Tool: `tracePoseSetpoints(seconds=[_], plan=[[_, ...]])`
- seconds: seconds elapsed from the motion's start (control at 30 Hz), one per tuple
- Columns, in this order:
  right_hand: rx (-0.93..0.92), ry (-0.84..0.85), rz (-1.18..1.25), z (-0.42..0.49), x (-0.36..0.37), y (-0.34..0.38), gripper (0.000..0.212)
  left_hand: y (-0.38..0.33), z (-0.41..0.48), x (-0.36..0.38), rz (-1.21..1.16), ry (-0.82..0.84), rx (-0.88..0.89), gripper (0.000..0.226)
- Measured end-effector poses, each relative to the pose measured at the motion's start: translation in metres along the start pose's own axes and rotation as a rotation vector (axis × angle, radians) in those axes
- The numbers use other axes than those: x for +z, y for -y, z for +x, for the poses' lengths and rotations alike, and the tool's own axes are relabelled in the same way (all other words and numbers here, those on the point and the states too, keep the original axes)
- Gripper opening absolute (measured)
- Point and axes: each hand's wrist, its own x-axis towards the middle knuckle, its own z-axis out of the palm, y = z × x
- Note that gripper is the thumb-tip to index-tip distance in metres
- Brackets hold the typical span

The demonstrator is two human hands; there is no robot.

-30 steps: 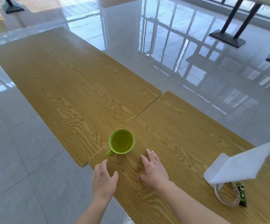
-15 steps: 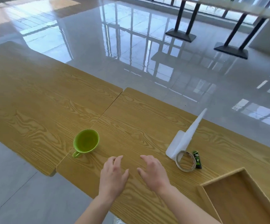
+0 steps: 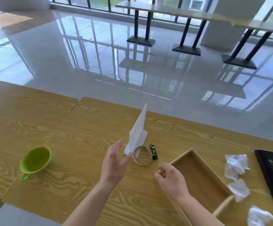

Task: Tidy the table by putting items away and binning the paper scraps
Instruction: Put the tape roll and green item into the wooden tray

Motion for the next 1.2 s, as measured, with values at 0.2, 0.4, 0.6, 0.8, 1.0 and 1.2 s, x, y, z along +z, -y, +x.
tracePoseSetpoints(seconds=[0.2,0.4,0.6,0.8,1.0,1.2], plan=[[0.072,0.157,-0.113,-0.021,0.002,-0.043,0.065,-0.034,0.034,0.013,-0.051,-0.042,0.007,0.063],[-0.057,0.097,-0.226,-0.023,0.018,-0.034,0.029,-0.042,0.043,0.016,-0.071,-0.065,0.081,0.029],[-0.105,0.084,-0.210,-0.016,0.026,-0.022,0.041,-0.039,0.042,0.010,-0.050,-0.050,0.143,0.033],[-0.076,0.102,-0.248,-0.012,0.040,-0.005,0.056,-0.037,0.040,0.002,-0.043,0.010,0.213,0.036],[0.093,0.123,-0.094,-0.004,0.040,0.006,0.046,-0.032,0.042,-0.009,-0.135,0.099,0.228,0.038],[0.470,-0.007,0.282,0.038,0.031,0.026,0.053,-0.041,0.054,-0.015,-0.182,0.245,0.122,0.049]])
